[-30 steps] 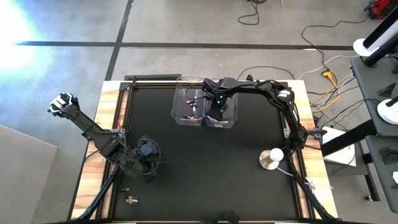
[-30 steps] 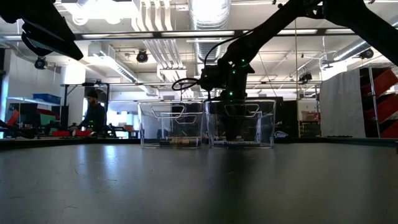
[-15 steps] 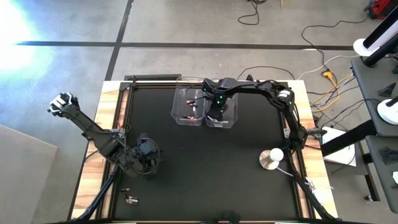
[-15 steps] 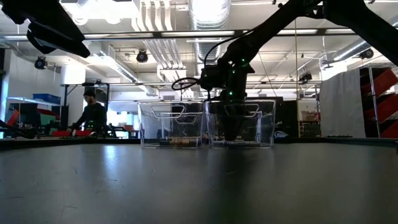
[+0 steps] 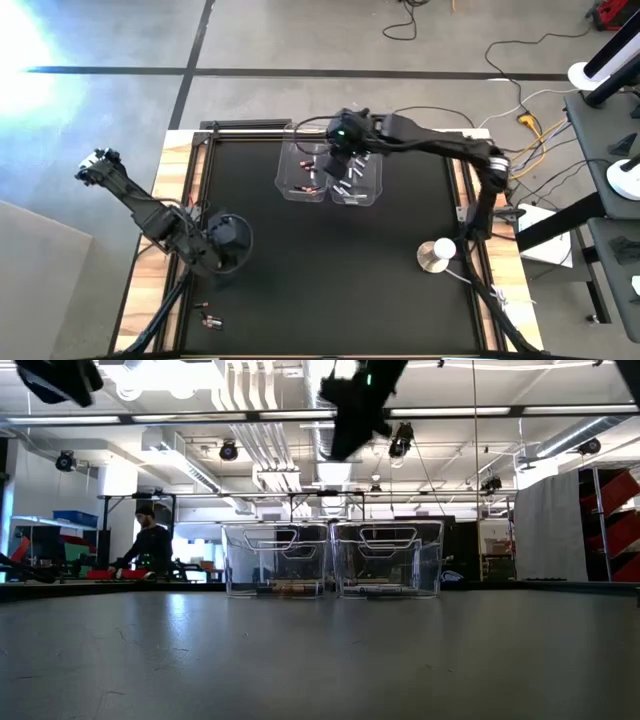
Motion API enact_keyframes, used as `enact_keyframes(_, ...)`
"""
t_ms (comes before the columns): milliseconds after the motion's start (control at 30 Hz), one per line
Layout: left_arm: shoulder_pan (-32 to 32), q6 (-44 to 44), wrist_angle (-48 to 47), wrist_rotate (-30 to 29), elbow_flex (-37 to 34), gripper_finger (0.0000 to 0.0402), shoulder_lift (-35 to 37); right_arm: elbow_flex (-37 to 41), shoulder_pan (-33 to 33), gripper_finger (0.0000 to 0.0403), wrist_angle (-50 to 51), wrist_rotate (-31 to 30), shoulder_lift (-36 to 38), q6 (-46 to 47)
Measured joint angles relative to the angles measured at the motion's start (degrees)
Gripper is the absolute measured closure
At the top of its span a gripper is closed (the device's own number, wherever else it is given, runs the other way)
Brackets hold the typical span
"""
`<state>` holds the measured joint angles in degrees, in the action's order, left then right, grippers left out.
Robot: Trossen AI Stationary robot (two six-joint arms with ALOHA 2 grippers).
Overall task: Sort batteries
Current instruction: Put the black battery into the left transparent bin
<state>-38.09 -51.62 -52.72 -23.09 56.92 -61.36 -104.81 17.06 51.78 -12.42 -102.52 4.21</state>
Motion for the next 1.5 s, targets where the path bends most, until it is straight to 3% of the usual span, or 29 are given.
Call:
enact_keyframes(233, -3.47, -6.01, -0.08, 15.96, -1.31, 0.0228, -5.56, 0.47, -14.94, 0.0285, -4.19, -10.50, 6.72, 8.15)
enact_keyframes(400, -9.59, -11.47, -0.05, 18.55, -2.08, 0.0228, -12.87, 0.56, -26.05, 0.0296, -4.54, -17.76, 5.69, 13.00)
enact_keyframes(633, -13.90, -13.63, 0.14, 27.92, -2.63, 0.0228, -22.14, 0.58, -35.10, 0.0309, -4.60, -20.62, 0.55, 22.04)
enact_keyframes(867, -14.75, -14.06, 0.76, 39.99, -8.91, 0.0228, -25.86, 0.56, -38.84, 0.0301, -4.58, -20.62, -3.13, 25.92)
enact_keyframes(967, -14.75, -14.07, 3.82, 42.51, -10.58, 0.0228, -26.62, 0.54, -39.21, 0.0293, -4.60, -20.61, -3.32, 26.14)
enact_keyframes(1133, -14.75, -14.93, 8.66, 43.19, -10.84, 0.0228, -27.24, 0.49, -39.17, 0.0283, -4.60, -20.66, -3.24, 28.24)
enact_keyframes(1500, -15.04, -13.83, 7.92, 41.37, -11.61, 0.0249, -32.47, 0.49, -39.06, 0.0287, -4.61, -20.69, -3.17, 29.27)
